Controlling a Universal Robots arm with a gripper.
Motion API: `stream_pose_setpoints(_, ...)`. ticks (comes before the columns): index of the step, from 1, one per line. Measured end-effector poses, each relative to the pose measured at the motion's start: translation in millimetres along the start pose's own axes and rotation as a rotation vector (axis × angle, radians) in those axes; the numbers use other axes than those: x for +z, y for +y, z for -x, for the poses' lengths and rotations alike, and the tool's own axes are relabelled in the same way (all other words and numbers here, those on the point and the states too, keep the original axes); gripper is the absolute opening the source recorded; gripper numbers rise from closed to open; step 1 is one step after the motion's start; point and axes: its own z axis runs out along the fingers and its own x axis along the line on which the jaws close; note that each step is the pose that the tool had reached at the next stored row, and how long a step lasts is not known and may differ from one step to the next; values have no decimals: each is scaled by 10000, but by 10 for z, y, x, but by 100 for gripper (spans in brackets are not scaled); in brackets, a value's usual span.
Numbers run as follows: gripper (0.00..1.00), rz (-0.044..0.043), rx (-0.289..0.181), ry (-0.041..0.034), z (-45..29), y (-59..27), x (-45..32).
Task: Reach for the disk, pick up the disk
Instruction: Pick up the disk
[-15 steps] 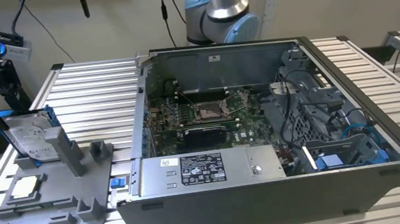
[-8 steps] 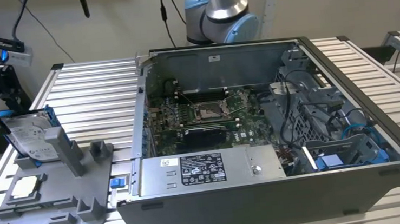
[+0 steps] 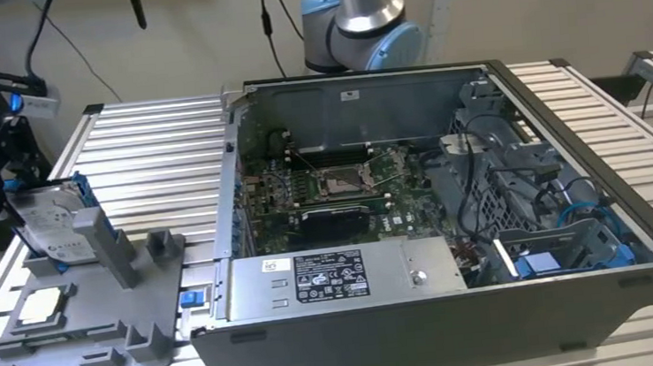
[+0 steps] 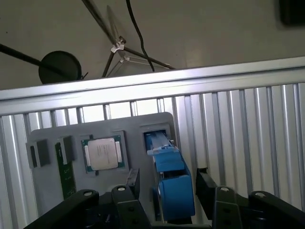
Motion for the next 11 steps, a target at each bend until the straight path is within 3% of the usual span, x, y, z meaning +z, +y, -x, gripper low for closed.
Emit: stream_pose_setpoints(11, 100, -68, -202, -13, 17, 2, 189)
